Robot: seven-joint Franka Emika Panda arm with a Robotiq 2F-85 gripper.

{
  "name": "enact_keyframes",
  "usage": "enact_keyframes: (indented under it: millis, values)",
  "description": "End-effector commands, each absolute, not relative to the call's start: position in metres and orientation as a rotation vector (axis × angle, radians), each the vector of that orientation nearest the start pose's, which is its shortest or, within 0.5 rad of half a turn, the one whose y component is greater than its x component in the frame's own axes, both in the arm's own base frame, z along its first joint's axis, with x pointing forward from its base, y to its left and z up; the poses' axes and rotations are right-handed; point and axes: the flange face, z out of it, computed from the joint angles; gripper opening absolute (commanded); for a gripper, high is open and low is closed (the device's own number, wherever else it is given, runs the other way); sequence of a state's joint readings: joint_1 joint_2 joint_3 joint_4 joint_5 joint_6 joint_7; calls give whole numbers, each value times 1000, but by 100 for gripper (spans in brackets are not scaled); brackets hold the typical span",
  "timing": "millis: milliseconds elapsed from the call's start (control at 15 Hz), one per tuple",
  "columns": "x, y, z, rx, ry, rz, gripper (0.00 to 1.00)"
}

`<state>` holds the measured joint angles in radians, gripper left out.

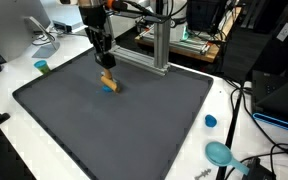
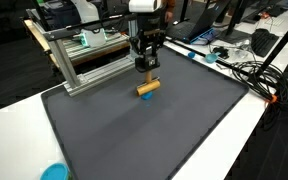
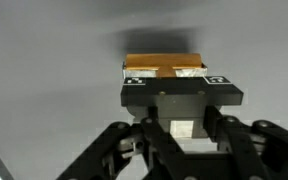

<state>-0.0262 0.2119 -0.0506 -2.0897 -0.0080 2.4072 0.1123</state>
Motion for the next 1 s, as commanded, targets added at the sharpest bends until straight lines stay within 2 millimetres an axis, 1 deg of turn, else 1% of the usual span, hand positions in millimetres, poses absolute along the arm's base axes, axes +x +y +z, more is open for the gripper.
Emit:
enact_keyframes:
  millis: [0, 200, 400, 667, 800, 933]
  values:
    - [596, -43, 333, -3130, 291, -217, 21]
    - [601, -42, 331, -3129, 289, -226, 21]
    - [605, -39, 325, -3138, 279, -187, 21]
    - [606, -37, 313, -3143, 274, -146, 21]
    - [607, -40, 309, -3141, 292, -144, 21]
    - [605, -42, 310, -3136, 313, -127, 21]
